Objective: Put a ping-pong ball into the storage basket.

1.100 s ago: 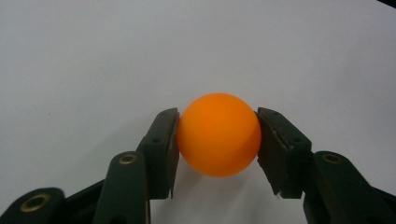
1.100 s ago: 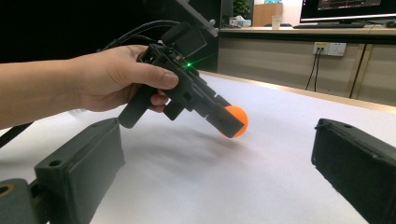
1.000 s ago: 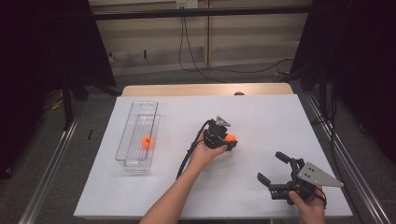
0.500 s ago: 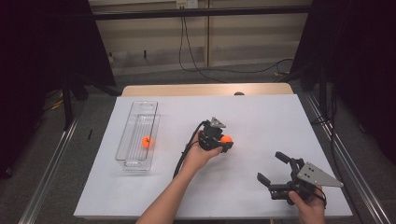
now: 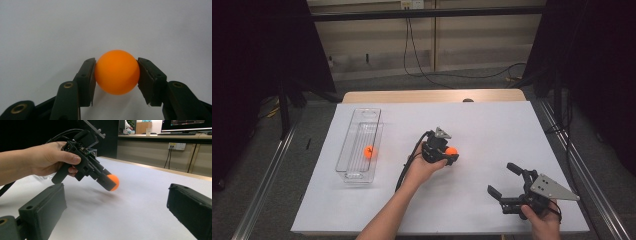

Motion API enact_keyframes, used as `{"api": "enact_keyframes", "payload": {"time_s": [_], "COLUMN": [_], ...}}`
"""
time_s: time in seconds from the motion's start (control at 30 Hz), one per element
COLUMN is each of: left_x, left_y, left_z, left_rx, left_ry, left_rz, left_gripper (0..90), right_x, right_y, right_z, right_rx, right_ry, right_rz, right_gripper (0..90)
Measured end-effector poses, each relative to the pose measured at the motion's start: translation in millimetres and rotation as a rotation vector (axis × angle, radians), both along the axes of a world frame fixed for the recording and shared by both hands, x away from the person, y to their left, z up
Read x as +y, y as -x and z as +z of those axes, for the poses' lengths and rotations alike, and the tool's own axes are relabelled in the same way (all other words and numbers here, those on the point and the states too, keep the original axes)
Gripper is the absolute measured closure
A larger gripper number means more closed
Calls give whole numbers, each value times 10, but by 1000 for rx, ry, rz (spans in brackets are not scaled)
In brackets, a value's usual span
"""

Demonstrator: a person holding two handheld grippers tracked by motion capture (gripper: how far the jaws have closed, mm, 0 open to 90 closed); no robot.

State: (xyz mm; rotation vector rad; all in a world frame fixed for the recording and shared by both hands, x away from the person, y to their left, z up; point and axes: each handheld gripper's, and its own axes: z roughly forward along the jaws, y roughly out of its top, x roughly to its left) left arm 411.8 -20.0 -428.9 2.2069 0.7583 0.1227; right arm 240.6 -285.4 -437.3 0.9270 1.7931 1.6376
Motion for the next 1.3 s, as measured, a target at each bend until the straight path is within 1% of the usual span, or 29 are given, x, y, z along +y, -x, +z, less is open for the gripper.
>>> {"api": "enact_keyframes", "payload": {"time_s": [0.1, 0.23, 0.3, 0.4, 0.43, 0.53, 0.6, 0.73, 1.0, 1.2, 1.3], "left_x": [38, 90, 109, 131, 136, 155, 171, 214, 323, 390, 405], "left_y": [15, 20, 31, 50, 56, 65, 70, 77, 71, 80, 80], "left_z": [10, 12, -3, -9, -6, 13, 22, 29, -11, -25, -16], "left_rx": [0, -3, -1, 14, 10, 20, 13, 8, 33, 36, 48], "left_ry": [10, -8, -11, -13, -12, 5, -6, 2, 23, 8, 21], "left_rz": [4, 6, 10, 10, 11, 7, 0, 1, 22, 25, 35], "left_gripper": [509, 509, 509, 508, 508, 508, 508, 508, 508, 508, 508], "right_x": [-2, 2, 4, 3, 2, 1, 0, 1, 1, 4, 8], "right_y": [0, -2, -1, -3, -3, -4, -3, -1, -3, -7, -4], "right_z": [-1, -2, -2, -2, -2, -2, -3, -3, -7, -15, -13], "right_rx": [0, -1, -2, -1, 0, 0, 0, 0, -1, 4, 4], "right_ry": [2, 3, 4, 4, 2, 3, 4, 4, 9, 7, 8], "right_rz": [1, 1, 3, 1, -2, -3, -2, -2, -4, -6, -5], "right_gripper": [15, 15, 15, 15, 15, 15, 15, 15, 15, 15, 15]}}
